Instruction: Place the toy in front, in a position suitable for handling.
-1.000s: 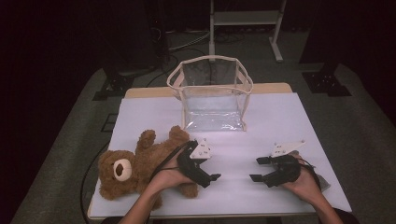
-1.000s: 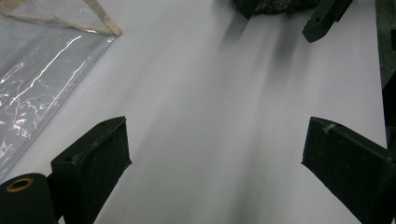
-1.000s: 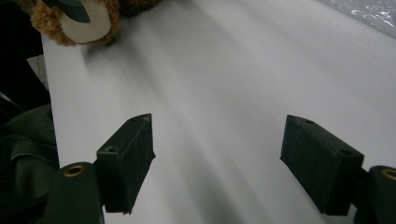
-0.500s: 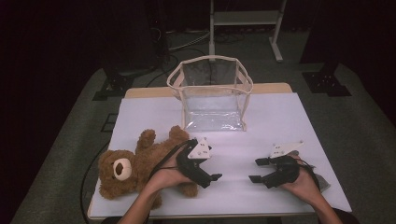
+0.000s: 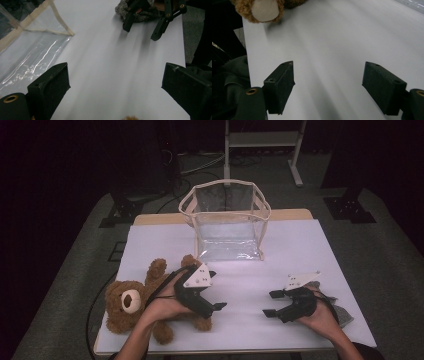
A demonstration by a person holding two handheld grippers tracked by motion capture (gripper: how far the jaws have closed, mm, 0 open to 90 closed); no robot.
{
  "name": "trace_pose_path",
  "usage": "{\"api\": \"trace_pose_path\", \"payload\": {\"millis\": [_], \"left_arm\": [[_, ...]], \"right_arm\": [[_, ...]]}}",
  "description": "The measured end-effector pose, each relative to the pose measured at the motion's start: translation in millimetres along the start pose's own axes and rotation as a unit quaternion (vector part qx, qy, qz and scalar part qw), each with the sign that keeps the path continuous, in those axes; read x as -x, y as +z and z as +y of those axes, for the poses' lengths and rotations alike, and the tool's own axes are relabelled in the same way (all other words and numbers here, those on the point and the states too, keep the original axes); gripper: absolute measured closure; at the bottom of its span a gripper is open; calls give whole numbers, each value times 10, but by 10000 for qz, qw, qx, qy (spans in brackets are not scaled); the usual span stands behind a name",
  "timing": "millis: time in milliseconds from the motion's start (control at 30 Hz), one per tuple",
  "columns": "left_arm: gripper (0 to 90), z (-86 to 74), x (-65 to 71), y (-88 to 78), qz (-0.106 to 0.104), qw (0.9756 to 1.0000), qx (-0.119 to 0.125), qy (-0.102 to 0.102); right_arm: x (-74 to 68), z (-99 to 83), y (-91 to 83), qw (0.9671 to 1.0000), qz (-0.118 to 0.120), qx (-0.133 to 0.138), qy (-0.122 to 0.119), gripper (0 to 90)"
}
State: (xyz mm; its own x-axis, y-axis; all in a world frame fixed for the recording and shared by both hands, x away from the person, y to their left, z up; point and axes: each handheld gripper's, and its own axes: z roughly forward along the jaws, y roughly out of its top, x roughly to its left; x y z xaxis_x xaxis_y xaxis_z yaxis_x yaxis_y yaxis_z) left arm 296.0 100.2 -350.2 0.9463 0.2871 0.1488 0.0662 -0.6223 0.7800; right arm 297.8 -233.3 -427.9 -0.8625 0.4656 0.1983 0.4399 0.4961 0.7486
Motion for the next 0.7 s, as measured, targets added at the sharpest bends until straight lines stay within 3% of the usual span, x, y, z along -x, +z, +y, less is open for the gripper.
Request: {"api": "trace_pose_path", "payload": {"millis": [367, 700], "left_arm": [[68, -55, -90, -353, 192, 9998, -52, 45], [68, -159, -191, -654, 405, 9991, -37, -80]], "right_arm": [[-89, 203, 24, 9996, 225, 90, -173, 241], [-267, 605, 211, 9964, 626, 49, -572, 241]]}}
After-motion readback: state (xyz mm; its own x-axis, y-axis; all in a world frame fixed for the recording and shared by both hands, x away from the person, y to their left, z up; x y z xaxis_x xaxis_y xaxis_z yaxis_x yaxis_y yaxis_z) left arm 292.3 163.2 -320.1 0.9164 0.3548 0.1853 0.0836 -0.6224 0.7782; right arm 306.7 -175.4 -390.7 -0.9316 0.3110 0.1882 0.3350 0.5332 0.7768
